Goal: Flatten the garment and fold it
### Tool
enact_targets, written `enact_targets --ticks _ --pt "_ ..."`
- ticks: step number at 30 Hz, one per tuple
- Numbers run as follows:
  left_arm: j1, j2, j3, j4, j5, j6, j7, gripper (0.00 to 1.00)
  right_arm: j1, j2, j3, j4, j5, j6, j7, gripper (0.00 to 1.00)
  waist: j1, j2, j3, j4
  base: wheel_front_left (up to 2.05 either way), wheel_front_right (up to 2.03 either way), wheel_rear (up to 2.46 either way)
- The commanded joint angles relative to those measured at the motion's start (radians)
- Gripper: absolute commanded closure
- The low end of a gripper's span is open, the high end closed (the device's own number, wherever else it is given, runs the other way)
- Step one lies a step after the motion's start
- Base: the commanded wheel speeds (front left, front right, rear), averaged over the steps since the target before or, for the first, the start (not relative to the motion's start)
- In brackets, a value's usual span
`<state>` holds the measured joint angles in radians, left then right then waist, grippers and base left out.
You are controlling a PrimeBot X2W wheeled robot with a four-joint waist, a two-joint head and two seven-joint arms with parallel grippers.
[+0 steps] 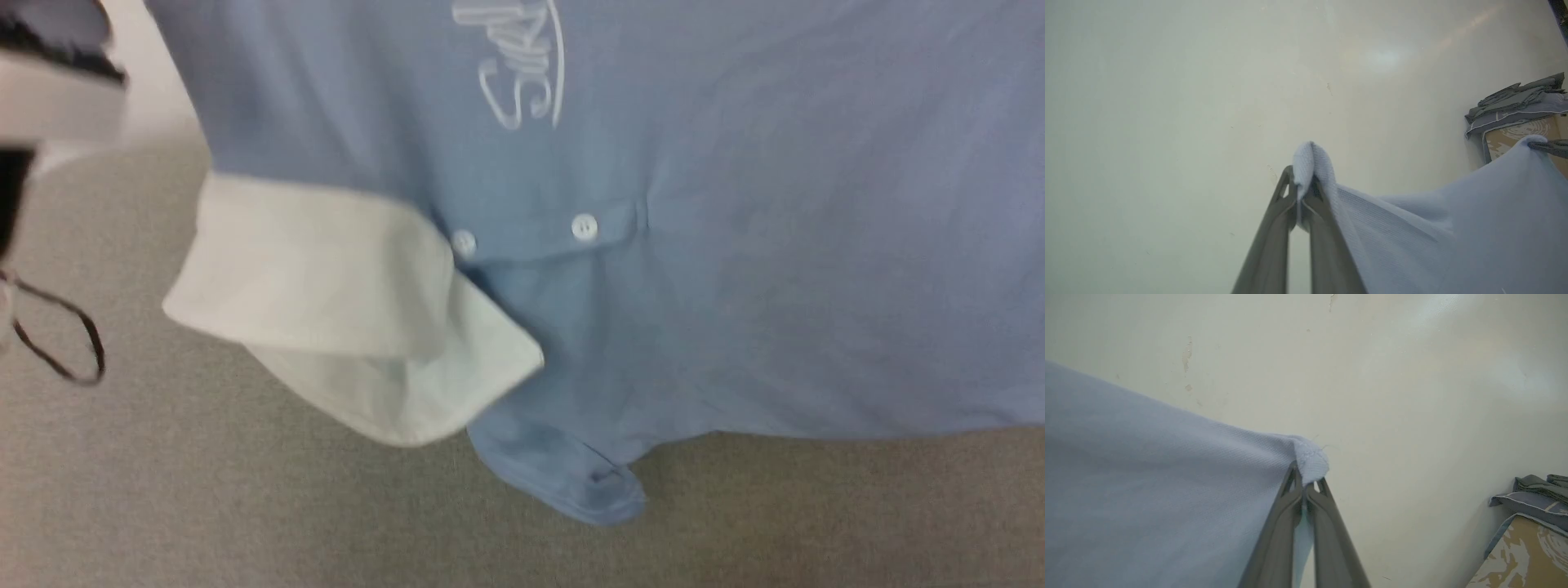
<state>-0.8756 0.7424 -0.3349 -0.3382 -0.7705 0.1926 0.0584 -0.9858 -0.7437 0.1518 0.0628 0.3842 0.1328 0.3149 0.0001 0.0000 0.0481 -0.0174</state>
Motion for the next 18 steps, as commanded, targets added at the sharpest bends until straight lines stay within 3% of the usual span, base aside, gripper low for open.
enact_targets --ticks 1,11,18 --pt "-0.089 -0.007 -0.006 0.046 -0.006 -0.023 0.018 1.00 -0.056 0.018 0.007 0.031 -0.011 -0.002 -0.016 1.00 -0.0001 0.0000 0.125 -0.019 0.00 0.00 0.00" --pt "-0.548 -0.053 -0.071 0.356 0.090 -0.151 0.071 1.00 -0.423 0.115 0.088 0.243 -0.084 -0.002 -0.148 1.00 -0.0001 0.0000 0.413 -0.064 0.00 0.00 0.00" --pt "-0.901 -0.124 -0.117 0.629 0.243 -0.214 -0.050 1.00 -0.697 0.201 0.073 0.471 -0.188 -0.002 -0.318 1.00 -0.0001 0.0000 0.560 -0.073 0.00 0.00 0.00"
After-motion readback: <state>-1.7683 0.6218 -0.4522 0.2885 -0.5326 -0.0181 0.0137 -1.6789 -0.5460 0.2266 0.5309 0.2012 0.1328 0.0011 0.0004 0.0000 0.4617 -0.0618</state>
